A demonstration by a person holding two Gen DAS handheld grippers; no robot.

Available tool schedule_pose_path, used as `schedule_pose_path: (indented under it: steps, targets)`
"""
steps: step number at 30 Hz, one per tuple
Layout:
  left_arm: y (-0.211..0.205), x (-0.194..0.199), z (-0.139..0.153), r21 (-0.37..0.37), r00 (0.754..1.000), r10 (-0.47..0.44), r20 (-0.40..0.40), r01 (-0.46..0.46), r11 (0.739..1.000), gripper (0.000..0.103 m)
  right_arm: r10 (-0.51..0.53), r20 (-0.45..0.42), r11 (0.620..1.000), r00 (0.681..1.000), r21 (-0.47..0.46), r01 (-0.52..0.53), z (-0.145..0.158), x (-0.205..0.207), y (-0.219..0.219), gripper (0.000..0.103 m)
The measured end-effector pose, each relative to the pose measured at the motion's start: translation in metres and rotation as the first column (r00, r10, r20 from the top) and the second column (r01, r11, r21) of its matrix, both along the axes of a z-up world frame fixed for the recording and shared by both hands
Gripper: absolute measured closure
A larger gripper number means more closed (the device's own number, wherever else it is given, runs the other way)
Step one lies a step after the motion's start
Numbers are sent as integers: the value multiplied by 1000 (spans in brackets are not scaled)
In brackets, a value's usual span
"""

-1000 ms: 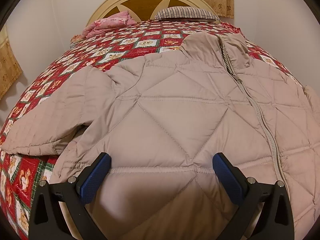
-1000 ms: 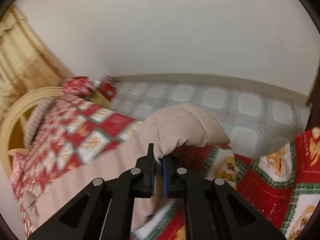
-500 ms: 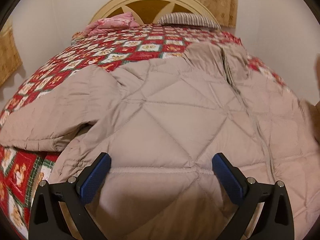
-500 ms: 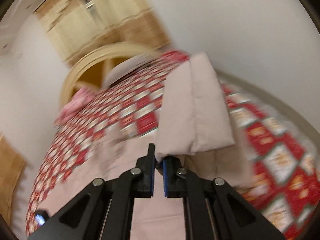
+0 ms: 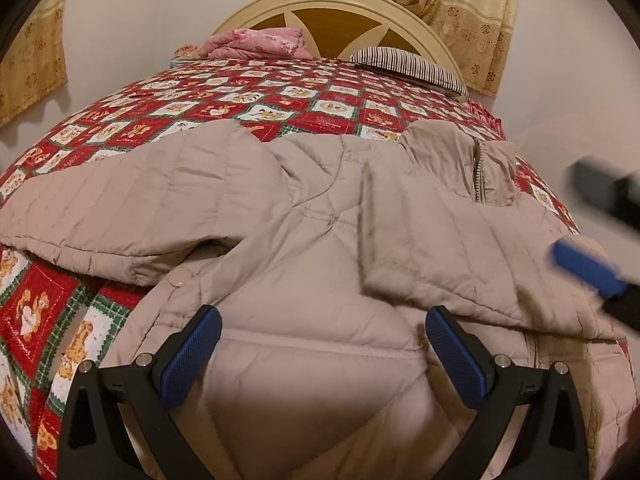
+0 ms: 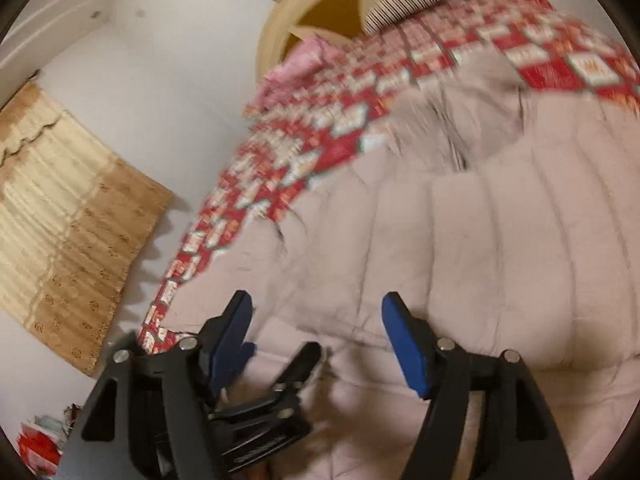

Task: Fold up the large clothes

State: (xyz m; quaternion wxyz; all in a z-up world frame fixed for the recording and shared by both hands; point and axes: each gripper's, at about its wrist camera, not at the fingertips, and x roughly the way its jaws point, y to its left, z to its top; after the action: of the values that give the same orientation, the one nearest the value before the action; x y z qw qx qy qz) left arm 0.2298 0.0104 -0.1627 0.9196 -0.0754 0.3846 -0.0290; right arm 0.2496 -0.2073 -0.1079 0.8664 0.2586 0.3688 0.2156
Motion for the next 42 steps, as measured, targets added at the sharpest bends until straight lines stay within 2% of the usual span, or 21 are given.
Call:
schedule_pose_path:
  steps: [3, 5, 7, 8, 9, 12, 14, 16, 19, 22, 24, 26, 29, 31, 32, 33, 35, 36, 38, 39, 42]
  targets:
    - [0, 2, -1, 6, 1000, -1, -10, 1, 1000, 1, -70, 102, 996, 992, -39, 74, 26, -14, -19, 32]
    - [0, 2, -1, 4, 1000, -1, -8, 1, 1000, 1, -168, 110, 965, 980, -186, 186, 32, -13, -25, 38]
    - [2, 1, 0, -12, 1000, 0, 2, 0, 1000, 1, -228, 85, 920, 970, -308, 243, 23, -9, -30, 61]
    - [4, 0, 1, -24, 1000, 3, 10, -3, 1000, 1, -269, 57, 893, 962, -359, 271, 11, -5, -33, 63]
    - [6, -1, 2, -32, 1000, 7, 17, -7, 999, 1, -289, 36, 887, 957, -365, 282, 2, -3, -37, 63]
    - [8, -5, 6, -34, 999, 17, 38, -16, 999, 1, -275, -85, 927, 958, -286, 241, -39, -2, -47, 63]
    - [6, -8, 11, -19, 998, 21, 55, -20, 1000, 1, -250, -116, 941, 961, -261, 213, -54, -1, -38, 61]
    - [4, -11, 22, 10, 997, 23, 75, -24, 1000, 1, -209, -88, 939, 974, -298, 175, -49, -5, -24, 61]
    - [-3, -4, 42, 89, 993, 35, 112, -45, 995, 1, -161, -69, 947, 984, -290, 135, -31, -11, -21, 61]
    - [-15, 20, 52, 133, 998, 4, 68, -13, 991, 1, -200, 33, 932, 979, -302, 201, -3, -24, -37, 61]
    - [-24, 35, 52, 162, 999, 0, 53, -8, 987, 1, -299, 89, 892, 950, -327, 312, 12, -29, -62, 61]
    - [-34, 52, 42, 215, 999, 12, 32, -18, 976, 1, -418, 98, 834, 903, -352, 425, 18, -34, -98, 61]
    - [-44, 65, 18, 279, 999, 32, -19, -25, 960, 1, -506, 48, 795, 861, -361, 487, 4, -33, -135, 61]
    - [-44, 68, 2, 272, 998, 29, -48, -15, 962, 1, -573, 15, 744, 820, -411, 527, -16, -34, -153, 63]
    - [-44, 68, -1, 265, 999, 23, -49, -10, 964, 1, -595, -11, 731, 804, -424, 535, -30, -34, -161, 64]
    - [-45, 69, -3, 265, 998, 22, -50, -8, 964, 1, -595, -44, 746, 802, -400, 532, -50, -32, -168, 64]
    - [-48, 70, -6, 281, 999, 23, -48, -9, 960, 1, -592, -29, 754, 806, -373, 540, -60, -33, -170, 64]
    - [-50, 70, -7, 288, 999, 23, -47, -9, 958, 1, -593, -19, 747, 805, -385, 542, -59, -32, -167, 60]
    - [-51, 70, -7, 288, 999, 23, -46, -9, 957, 1, -567, 4, 741, 824, -435, 512, -57, -28, -154, 45]
    - [-50, 70, -7, 279, 999, 21, -46, -8, 960, 1, -551, 12, 736, 834, -463, 493, -57, -26, -148, 34]
    - [-37, 67, -2, 182, 997, -8, -72, 21, 983, 1, -525, 25, 705, 851, -547, 451, -59, -19, -135, 20]
